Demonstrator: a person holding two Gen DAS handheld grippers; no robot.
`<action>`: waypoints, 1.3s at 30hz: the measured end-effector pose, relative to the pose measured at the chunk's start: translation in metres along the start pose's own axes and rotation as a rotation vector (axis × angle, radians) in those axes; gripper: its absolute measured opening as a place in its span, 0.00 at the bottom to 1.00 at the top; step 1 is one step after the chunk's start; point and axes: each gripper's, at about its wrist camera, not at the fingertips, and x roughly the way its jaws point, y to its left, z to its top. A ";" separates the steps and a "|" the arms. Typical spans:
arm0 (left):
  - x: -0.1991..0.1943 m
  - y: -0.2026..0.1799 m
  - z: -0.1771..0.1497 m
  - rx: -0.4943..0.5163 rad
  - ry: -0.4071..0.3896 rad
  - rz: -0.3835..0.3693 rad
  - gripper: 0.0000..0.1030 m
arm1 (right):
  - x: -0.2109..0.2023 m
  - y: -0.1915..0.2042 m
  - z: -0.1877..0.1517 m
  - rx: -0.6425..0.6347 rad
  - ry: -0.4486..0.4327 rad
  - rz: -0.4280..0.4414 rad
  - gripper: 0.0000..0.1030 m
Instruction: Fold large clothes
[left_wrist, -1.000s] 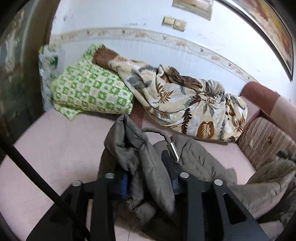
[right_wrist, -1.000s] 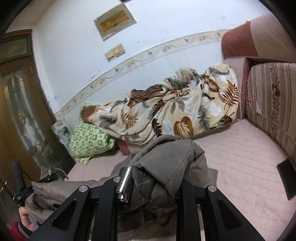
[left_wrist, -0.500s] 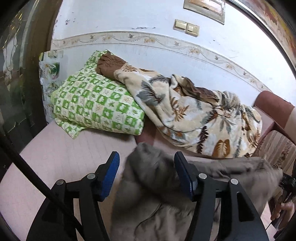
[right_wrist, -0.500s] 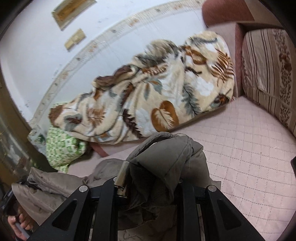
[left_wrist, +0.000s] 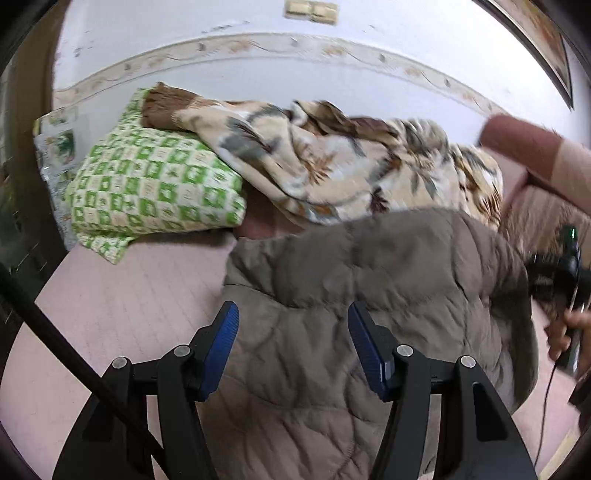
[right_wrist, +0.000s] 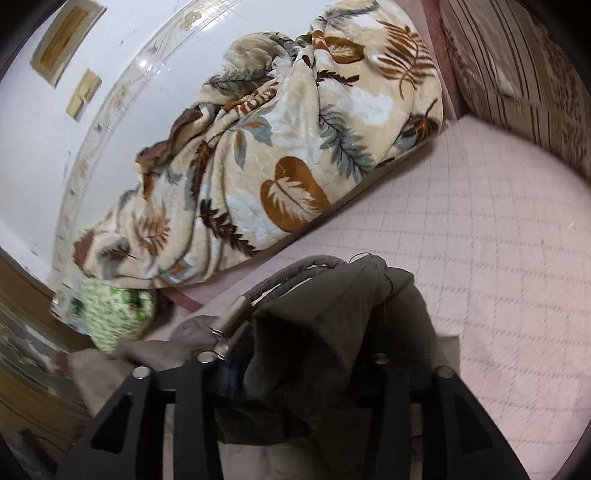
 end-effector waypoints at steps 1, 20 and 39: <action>0.002 -0.005 -0.003 0.010 0.007 -0.007 0.59 | -0.008 -0.002 -0.001 0.007 -0.018 0.015 0.59; 0.073 -0.091 -0.032 0.135 0.121 -0.067 0.59 | -0.004 0.103 -0.144 -0.641 0.067 -0.009 0.70; 0.160 -0.096 -0.059 0.122 0.300 0.034 0.68 | 0.084 0.059 -0.135 -0.640 0.168 -0.196 0.73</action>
